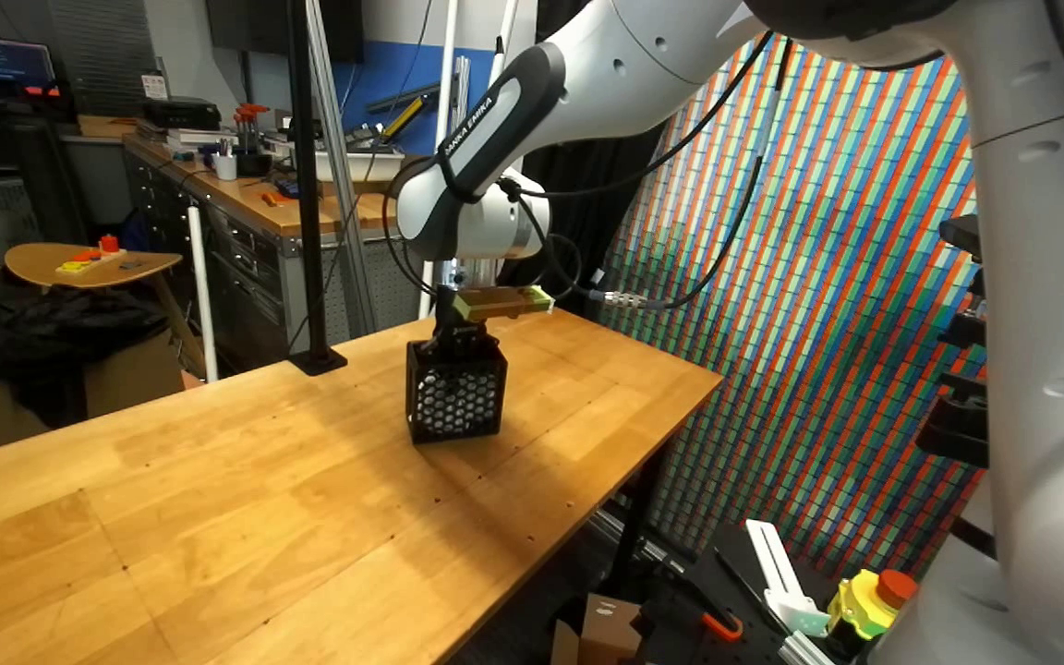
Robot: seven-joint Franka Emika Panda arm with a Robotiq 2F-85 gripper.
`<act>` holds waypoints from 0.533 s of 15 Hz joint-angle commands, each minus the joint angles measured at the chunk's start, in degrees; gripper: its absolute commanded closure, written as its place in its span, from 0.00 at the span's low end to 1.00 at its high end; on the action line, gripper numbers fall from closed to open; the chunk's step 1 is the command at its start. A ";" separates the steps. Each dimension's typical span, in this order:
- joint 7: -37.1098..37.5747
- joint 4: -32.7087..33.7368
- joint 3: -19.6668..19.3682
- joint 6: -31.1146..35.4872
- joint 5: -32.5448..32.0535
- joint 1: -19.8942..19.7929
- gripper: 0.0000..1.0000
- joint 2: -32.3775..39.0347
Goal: Pick up the cloth and put it in the box
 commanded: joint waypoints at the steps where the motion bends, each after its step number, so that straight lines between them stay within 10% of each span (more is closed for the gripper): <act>1: -0.85 0.09 0.52 -0.79 -0.92 0.75 0.89 2.75; 8: -0.37 1.55 0.47 -3.39 -2.52 1.36 0.89 5.14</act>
